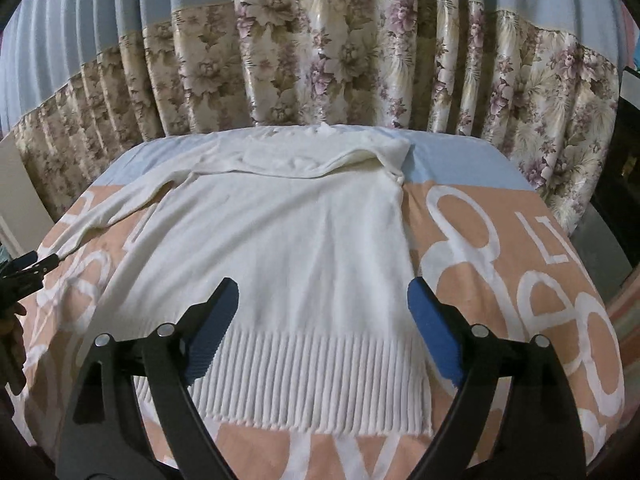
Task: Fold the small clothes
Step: 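Move the left gripper to the other ribbed sleeve cuff and grasp it, then carry the cuff with the left gripper across the body and release it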
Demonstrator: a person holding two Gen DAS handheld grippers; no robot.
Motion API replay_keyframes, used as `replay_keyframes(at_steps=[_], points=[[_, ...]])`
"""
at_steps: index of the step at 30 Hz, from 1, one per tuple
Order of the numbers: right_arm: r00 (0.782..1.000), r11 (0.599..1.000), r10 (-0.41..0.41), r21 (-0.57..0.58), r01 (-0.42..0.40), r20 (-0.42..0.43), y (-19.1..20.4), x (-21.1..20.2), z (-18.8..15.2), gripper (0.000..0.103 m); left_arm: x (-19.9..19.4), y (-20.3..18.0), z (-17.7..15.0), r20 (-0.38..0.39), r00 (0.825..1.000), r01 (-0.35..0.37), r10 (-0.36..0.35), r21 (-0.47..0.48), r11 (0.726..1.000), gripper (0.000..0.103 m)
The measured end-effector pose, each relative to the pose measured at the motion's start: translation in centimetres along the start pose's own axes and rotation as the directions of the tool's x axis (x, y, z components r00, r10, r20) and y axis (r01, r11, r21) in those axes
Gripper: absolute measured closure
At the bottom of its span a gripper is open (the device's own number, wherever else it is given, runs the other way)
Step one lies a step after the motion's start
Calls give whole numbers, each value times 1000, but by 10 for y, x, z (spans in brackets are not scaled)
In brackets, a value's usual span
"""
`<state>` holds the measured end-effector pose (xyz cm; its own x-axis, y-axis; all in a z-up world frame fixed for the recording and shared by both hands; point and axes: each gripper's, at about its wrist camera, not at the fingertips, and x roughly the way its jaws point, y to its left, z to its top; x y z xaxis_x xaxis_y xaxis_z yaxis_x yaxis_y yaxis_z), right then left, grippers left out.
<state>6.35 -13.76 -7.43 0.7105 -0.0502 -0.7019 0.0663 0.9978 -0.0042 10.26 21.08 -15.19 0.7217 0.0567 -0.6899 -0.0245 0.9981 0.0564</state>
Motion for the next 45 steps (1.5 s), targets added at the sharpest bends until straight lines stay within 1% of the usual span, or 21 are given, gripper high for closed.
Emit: replay_keyframes(at_steps=[4, 10, 12, 14, 16, 18, 20, 25, 29, 31, 32, 34, 35, 36, 37, 39, 40, 42, 43, 44, 45], points=[[1000, 1000, 12, -19, -12, 4, 9, -2, -1, 16, -3, 13, -11, -5, 1000, 4, -4, 5, 1000, 21], [1000, 999, 18, -36, -17, 14, 19, -3, 1, 16, -1, 34, -7, 18, 1000, -1, 1, 6, 1000, 21], [1000, 1000, 8, -22, -8, 19, 19, -3, 1, 16, 2, 46, 0, 26, 1000, -7, 7, 11, 1000, 21], [999, 1000, -26, 5, 26, 40, 19, -6, -1, 16, 7, 58, 5, 23, 1000, 2, -3, 15, 1000, 21], [997, 998, -55, 41, 52, 57, 18, -10, -4, 15, 15, 73, 9, 13, 1000, 1, -1, 29, 1000, 21], [997, 997, -58, 60, 54, 59, 19, -11, -7, 14, 23, 87, 12, -2, 1000, 5, -5, 33, 999, 21], [998, 998, -45, 49, 43, 42, 23, -8, -8, 13, 32, 101, 13, -19, 1000, 3, -2, 24, 1000, 21], [1000, 999, -13, 31, 13, 20, 30, -3, -9, 12, 59, 133, 8, -87, 996, -39, 37, -26, 999, 21], [1000, 1000, -2, 18, 2, 12, 33, -1, -9, 12, 71, 141, 2, -129, 991, -34, 25, -68, 997, 22], [1000, 1000, -1, 20, 1, 9, 33, 1, -9, 12, 71, 137, 3, -134, 991, -36, 28, -56, 998, 27], [1000, 1000, 1, 20, -1, 5, 33, 2, -10, 12, 72, 136, 3, -136, 990, -30, 22, -55, 998, 34], [1000, 1000, 3, 25, -3, 2, 32, 3, -10, 12, 71, 132, 4, -144, 989, -26, 17, -62, 998, 41], [1000, 1000, 6, 25, -6, 0, 32, 4, -10, 12, 71, 131, 4, -145, 989, -15, 5, -70, 997, 50], [1000, 1000, 7, 25, -7, -1, 31, 4, -11, 12, 70, 130, 4, -145, 989, -9, -3, -81, 997, 54], [1000, 1000, 9, 27, -9, -1, 30, 5, -11, 12, 68, 128, 4, -144, 990, -13, 1, -83, 997, 57], [1000, 1000, 13, 27, -13, 0, 30, 5, -11, 11, 65, 123, 5, -136, 990, -36, 26, -70, 997, 70], [1000, 1000, 15, 28, -15, -1, 29, 5, -11, 11, 63, 122, 5, -133, 990, -47, 38, -67, 997, 73], [1000, 999, 19, 29, -19, 2, 27, 5, -10, 11, 58, 118, 5, -126, 991, -58, 49, -72, 996, 88], [1000, 999, 20, 29, -20, 2, 27, 5, -10, 11, 56, 116, 6, -123, 991, -63, 53, -76, 995, 90], [1000, 999, 20, 32, -20, 3, 27, 5, -10, 11, 55, 115, 7, -121, 991, -64, 54, -77, 995, 95], [1000, 999, 19, 33, -19, 5, 27, 5, -10, 11, 53, 114, 8, -117, 992, -65, 56, -76, 995, 96]])
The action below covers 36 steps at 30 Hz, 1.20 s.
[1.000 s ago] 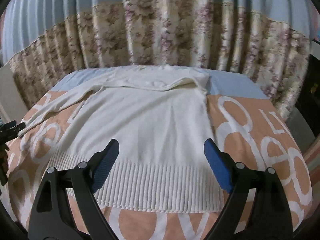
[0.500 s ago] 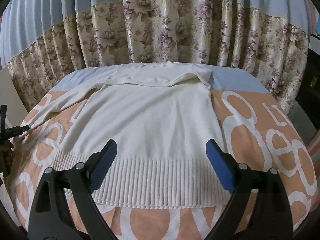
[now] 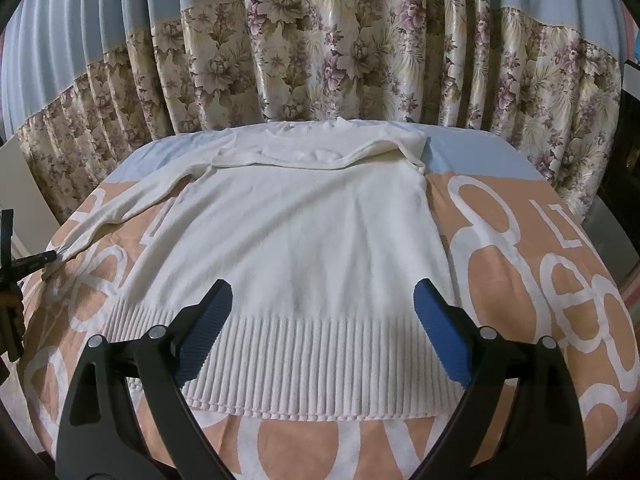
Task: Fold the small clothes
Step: 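Carry the cuff with the left gripper across the body and release it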
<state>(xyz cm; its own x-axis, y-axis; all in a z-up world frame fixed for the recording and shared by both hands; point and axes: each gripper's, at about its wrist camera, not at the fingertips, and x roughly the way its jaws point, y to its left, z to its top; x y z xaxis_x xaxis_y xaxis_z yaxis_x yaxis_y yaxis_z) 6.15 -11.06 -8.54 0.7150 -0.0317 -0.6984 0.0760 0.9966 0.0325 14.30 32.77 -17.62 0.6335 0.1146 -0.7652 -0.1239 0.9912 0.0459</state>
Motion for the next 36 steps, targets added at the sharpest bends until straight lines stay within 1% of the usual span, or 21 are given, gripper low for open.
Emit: replay_keyframes(at_steps=[3, 9, 13, 14, 15, 17, 20, 21, 23, 24, 27, 31, 36], points=[[1000, 1000, 5, 7, -5, 5, -3, -1, 1, 11, -1, -2, 1, -3, 1000, -14, 14, 7, 1000, 96], [1000, 1000, 8, 12, -8, 10, -9, -5, 2, 10, 6, 16, -2, -18, 999, -32, 32, -15, 999, 95], [1000, 1000, 5, 19, -5, 6, -11, -5, 3, 10, 11, 22, -4, -26, 1000, -8, 7, -34, 999, 94], [1000, 1000, 5, 17, -5, 6, -11, -5, 3, 10, 12, 24, -3, -26, 1000, 7, -8, -45, 999, 88], [1000, 1000, 5, 17, -5, 6, -11, -4, 3, 10, 12, 25, -4, -26, 999, 17, -18, -52, 998, 78], [1000, 1000, 7, 12, -7, 6, -11, -4, 4, 10, 13, 25, -5, -24, 1000, 8, -9, -56, 998, 69], [1000, 1000, 9, 4, -9, 1, -9, -3, 4, 10, 13, 23, -7, -21, 1000, 14, -15, -49, 999, 74], [1000, 1000, 9, 3, -9, 0, -9, -3, 4, 10, 12, 21, -7, -20, 1000, 16, -16, -42, 999, 83], [1000, 1000, 11, 0, -11, -1, -8, -2, 5, 10, 10, 19, -7, -16, 1000, 6, -7, -32, 999, 93], [1000, 1000, 12, -2, -12, -2, -8, -1, 5, 10, 9, 18, -6, -16, 1000, 4, -5, -33, 999, 95], [1000, 1000, 17, -3, -17, 0, -7, 0, 7, 10, 3, 16, -5, -7, 1000, 15, -16, -49, 999, 96], [1000, 1000, 19, 0, -19, 2, -9, 2, 10, 10, -13, 7, 4, 26, 999, 28, -27, -38, 999, 96], [1000, 1000, 22, 7, -22, 6, -17, 7, 18, 10, -36, -20, 30, 72, 994, 79, -77, -33, 996, 97]])
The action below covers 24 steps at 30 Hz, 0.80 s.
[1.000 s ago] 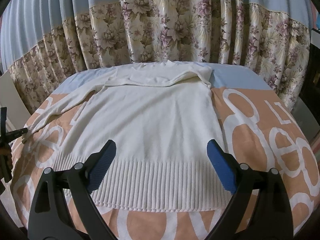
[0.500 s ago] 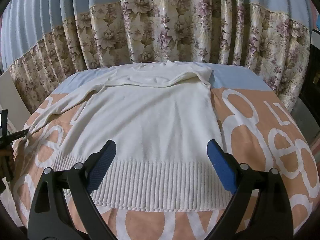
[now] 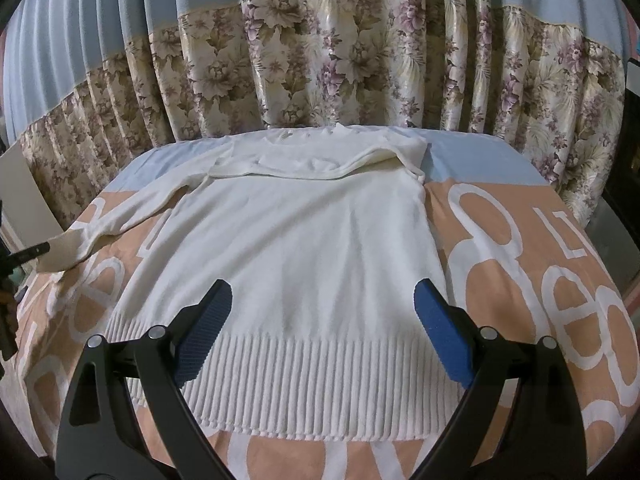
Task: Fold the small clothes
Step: 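Carry the cuff with the left gripper across the body and release it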
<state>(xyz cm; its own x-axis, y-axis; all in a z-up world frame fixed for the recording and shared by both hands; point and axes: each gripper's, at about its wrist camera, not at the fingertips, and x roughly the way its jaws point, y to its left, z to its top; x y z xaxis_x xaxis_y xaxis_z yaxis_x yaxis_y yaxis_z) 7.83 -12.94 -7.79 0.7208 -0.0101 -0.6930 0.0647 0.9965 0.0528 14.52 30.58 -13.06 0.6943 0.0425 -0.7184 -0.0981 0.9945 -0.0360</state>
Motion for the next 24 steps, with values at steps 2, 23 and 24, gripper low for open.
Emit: replay_keyframes(at_steps=[2, 23, 24], points=[[1000, 1000, -5, -8, 5, 5, -4, 2, 4, 10, -5, -12, 8, 10, 1000, 12, -12, 1, 1000, 97], [999, 998, -40, -40, 40, 18, -80, 53, 60, 10, 15, -218, 69, -19, 984, 179, -178, 123, 976, 97], [999, 998, -44, -38, 45, 18, -85, 56, 62, 10, 18, -233, 74, -21, 982, 190, -189, 136, 972, 97]])
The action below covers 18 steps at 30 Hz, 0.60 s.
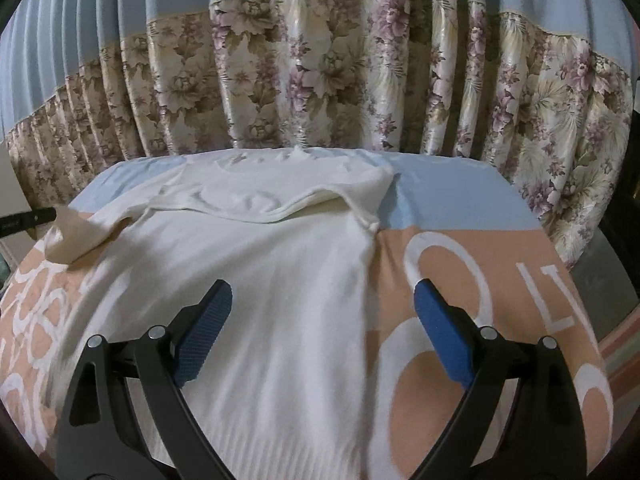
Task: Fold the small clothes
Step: 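Carry the cuff with the left gripper across the body and release it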
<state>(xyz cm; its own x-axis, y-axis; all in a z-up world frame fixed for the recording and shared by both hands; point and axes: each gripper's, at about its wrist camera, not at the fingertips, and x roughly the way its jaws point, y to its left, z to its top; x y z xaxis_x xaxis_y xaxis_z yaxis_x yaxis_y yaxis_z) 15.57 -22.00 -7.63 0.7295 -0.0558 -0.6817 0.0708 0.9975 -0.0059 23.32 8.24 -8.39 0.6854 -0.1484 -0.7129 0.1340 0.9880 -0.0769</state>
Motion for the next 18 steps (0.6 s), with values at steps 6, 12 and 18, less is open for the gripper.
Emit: replay_keyframes(at_steps=[6, 12, 18], points=[[1000, 999, -25, 23, 26, -7, -28, 14, 9, 10, 45, -61, 33, -27, 998, 58, -57, 38, 998, 96], [999, 999, -40, 23, 40, -27, -46, 34, 17, 10, 85, -103, 61, -45, 994, 98, -96, 55, 994, 96], [997, 997, -64, 32, 65, -30, -66, 63, 34, 10, 125, -139, 78, -73, 990, 124, -118, 82, 989, 96]])
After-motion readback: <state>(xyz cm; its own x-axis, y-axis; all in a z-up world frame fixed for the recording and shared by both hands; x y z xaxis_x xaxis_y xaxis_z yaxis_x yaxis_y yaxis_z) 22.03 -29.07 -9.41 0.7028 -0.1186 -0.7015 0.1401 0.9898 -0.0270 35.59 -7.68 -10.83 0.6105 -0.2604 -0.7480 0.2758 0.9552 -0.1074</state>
